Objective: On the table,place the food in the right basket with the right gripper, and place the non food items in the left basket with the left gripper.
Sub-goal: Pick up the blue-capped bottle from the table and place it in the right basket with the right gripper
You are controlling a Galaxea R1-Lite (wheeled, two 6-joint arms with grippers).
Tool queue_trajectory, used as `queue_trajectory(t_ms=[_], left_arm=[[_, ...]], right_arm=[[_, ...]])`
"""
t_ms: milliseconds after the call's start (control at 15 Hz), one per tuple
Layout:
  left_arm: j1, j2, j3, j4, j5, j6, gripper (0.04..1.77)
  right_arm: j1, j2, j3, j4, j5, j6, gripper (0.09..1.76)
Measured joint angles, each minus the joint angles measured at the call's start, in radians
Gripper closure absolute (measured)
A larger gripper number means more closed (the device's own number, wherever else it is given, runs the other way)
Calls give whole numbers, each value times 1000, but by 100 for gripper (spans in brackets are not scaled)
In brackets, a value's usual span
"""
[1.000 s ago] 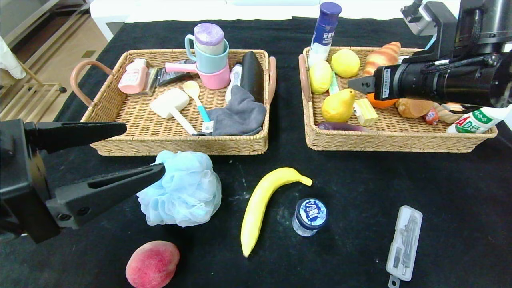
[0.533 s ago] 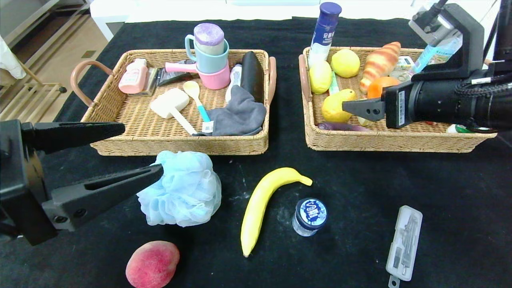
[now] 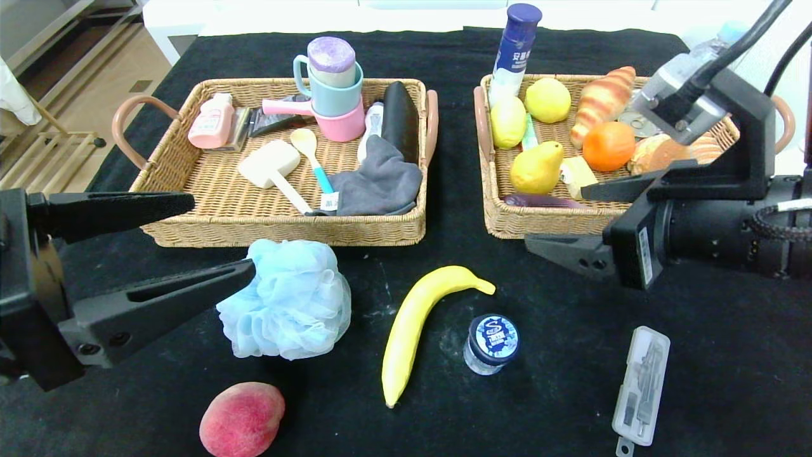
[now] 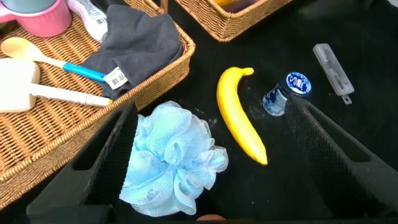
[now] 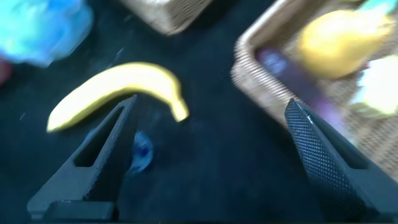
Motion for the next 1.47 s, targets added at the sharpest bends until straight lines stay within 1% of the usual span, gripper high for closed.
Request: queue_trajectory(t_ms=[267,600,867,1133,1333,1467], left_arm=[[0,-1,-1,0,0,0,9],[0,-3,-1,-1,1,0,9],[0,-5,-1,-3,1,0,9],[0,-8,-1,-3,2,0,9],[0,-9,-1,-1,1,0,9],[0,-10,-1,0,0,0,9]], right_arm=[[76,-12,87,-19,-7,-11,15],[137,1,134,-33,-11,-11,15],[166,42,170,-114,-10,-9,15],[182,89,179,-121,-12,-10,15],[188,123,183,-122,-42,-11,15],[196,144,186,-123,-46,-11,15]])
